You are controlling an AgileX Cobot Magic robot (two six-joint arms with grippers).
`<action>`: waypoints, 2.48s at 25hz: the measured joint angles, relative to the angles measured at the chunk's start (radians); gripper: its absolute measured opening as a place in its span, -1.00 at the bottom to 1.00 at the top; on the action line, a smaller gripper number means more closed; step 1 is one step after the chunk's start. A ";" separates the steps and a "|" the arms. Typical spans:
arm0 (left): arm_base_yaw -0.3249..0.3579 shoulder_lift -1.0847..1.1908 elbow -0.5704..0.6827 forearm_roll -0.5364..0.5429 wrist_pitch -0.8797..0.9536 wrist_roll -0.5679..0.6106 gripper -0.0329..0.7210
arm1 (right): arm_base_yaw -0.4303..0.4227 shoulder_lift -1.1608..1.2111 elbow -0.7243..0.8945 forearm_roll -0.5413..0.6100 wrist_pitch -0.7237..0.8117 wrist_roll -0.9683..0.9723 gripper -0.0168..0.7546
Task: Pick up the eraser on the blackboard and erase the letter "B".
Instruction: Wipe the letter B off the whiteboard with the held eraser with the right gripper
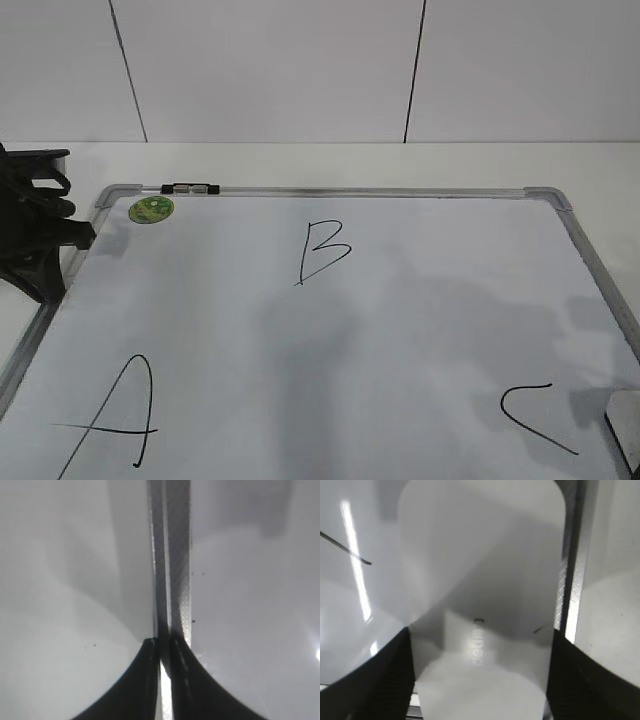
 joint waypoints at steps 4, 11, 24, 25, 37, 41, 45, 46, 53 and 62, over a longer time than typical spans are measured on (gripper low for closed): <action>0.000 0.000 0.000 0.000 0.000 0.000 -0.81 | 0.000 0.000 0.000 -0.001 0.002 0.000 0.42; 0.000 0.000 0.000 0.000 0.000 0.000 -0.81 | 0.000 0.004 -0.026 0.001 0.063 0.000 0.42; 0.000 0.000 0.000 -0.003 0.000 0.000 -0.81 | 0.000 0.006 -0.169 -0.002 0.181 0.000 0.42; 0.000 0.000 0.000 -0.004 0.000 0.000 -0.81 | 0.000 0.006 -0.171 0.002 0.179 0.002 0.42; 0.000 0.000 0.000 -0.007 0.000 0.002 -0.81 | 0.033 0.051 -0.392 0.016 0.235 0.019 0.42; 0.000 0.000 0.000 -0.007 0.003 0.002 -0.80 | 0.122 0.150 -0.494 -0.035 0.275 0.078 0.42; 0.000 0.000 0.000 -0.007 0.007 0.002 -0.80 | 0.212 0.266 -0.606 -0.057 0.289 0.120 0.42; 0.000 0.000 0.000 -0.007 0.009 0.002 -0.80 | 0.234 0.297 -0.646 -0.059 0.292 0.132 0.42; 0.000 0.000 -0.002 -0.007 0.011 0.002 -0.80 | 0.332 0.509 -0.885 -0.083 0.336 0.170 0.42; 0.000 0.000 -0.002 -0.008 0.014 0.004 -0.80 | 0.429 0.799 -1.236 -0.112 0.356 0.191 0.42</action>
